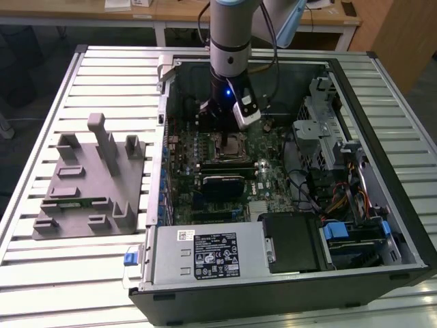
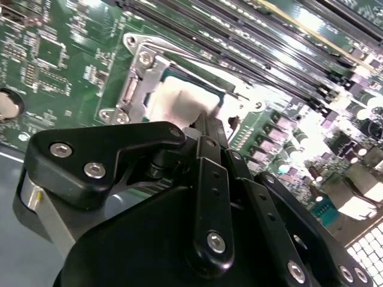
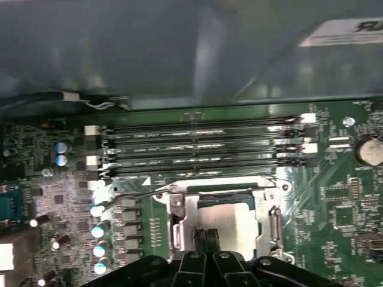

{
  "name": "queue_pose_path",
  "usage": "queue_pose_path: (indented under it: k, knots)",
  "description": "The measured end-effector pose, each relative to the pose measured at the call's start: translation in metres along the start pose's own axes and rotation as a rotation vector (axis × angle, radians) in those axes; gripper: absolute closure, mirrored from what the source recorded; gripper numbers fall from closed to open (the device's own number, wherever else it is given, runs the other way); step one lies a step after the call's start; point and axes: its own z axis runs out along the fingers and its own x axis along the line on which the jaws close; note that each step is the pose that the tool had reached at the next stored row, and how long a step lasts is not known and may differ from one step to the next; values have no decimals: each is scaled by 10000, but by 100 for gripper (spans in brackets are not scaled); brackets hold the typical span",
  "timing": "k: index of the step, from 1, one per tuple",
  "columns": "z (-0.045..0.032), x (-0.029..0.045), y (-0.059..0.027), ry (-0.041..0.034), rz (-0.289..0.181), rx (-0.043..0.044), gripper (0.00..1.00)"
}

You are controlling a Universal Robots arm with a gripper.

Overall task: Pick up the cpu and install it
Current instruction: 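Close the cpu cover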

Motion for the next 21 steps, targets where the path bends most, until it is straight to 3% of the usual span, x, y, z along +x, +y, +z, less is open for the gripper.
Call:
queue_pose_path:
  k: [21]
  knots:
    - [75,133,-11,0,-1,0,89]
